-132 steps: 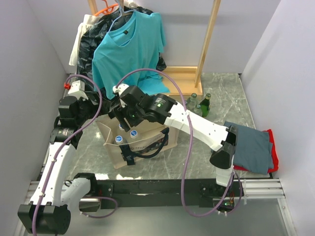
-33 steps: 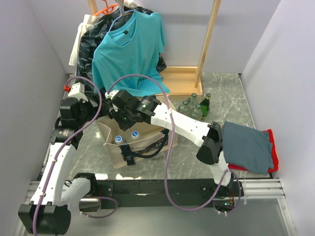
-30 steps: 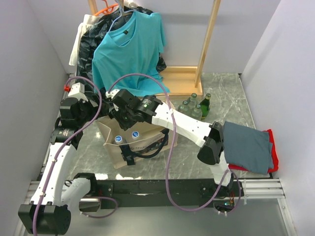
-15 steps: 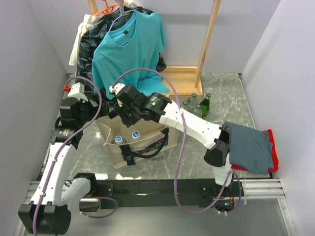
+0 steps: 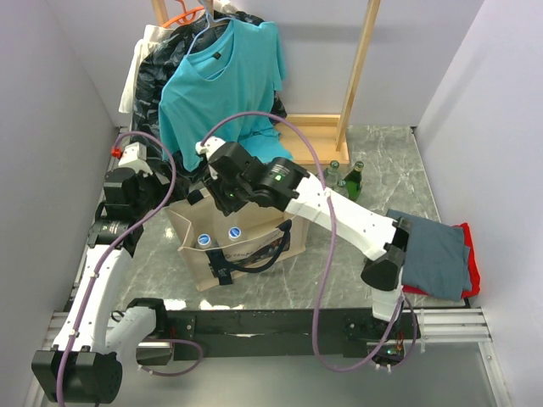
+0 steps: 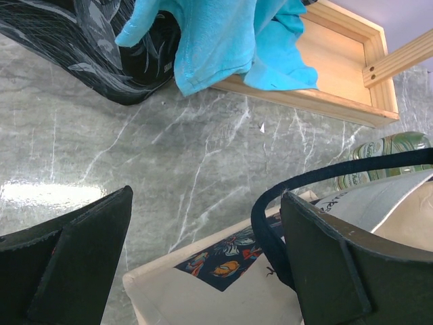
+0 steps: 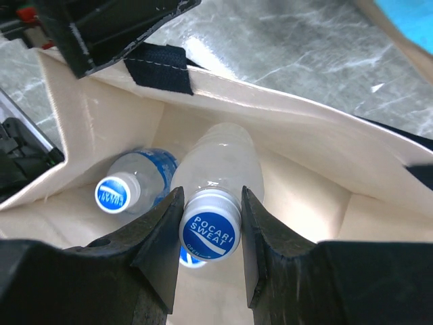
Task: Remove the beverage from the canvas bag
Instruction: Take out the drink from the canvas bag.
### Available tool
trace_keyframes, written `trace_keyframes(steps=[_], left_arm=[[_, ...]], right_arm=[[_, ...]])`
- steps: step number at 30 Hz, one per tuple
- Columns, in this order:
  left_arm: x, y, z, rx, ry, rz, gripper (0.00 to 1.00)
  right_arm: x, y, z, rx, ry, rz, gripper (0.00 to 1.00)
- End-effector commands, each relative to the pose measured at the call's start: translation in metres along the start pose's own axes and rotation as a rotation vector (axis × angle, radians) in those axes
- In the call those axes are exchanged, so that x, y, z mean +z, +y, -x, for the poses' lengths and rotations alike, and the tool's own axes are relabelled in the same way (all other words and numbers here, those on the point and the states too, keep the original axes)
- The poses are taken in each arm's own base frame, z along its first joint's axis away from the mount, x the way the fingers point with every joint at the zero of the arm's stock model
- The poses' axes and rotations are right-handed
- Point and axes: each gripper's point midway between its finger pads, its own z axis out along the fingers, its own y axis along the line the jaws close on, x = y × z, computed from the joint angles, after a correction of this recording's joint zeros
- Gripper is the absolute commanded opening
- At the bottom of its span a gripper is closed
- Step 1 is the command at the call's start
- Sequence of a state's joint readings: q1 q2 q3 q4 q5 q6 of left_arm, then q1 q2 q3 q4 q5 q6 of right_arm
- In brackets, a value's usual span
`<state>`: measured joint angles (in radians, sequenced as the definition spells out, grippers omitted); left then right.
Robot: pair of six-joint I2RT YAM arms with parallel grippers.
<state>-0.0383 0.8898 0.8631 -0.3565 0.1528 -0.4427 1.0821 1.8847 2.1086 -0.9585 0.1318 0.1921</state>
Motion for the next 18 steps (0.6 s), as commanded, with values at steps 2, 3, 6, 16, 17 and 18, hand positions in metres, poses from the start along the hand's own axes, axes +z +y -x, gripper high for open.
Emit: trace_keyframes(steps=[2,3,6,16,17,18], left_arm=[[-0.001,-0.008,0.008,-0.001,-0.036,-0.037,0.96],[-0.001,-0.008,0.008,-0.001,-0.035,-0.038,0.96],[-0.002,-0.009,0.008,-0.003,-0.037,-0.039,0.96],[-0.002,-0.01,0.007,-0.008,-0.035,-0.05,0.96],[-0.002,-0.01,0.007,-0.008,-0.036,-0.051,0.96],[-0.002,-0.011,0.007,-0.008,-0.036,-0.052,0.96]], right_arm=[[-0.067,-0.003,0.051,0.037,-0.226,0.011,0.0],[-0.069,-0.004,0.052,0.039,-0.23,0.007,0.0],[-0.078,-0.007,0.054,0.043,-0.245,0.0,0.0],[-0.101,-0.029,0.055,0.043,-0.274,-0.092,0.0],[-0.103,-0.029,0.055,0.046,-0.278,-0.094,0.0],[-0.107,-0.031,0.057,0.047,-0.286,-0.099,0.0]])
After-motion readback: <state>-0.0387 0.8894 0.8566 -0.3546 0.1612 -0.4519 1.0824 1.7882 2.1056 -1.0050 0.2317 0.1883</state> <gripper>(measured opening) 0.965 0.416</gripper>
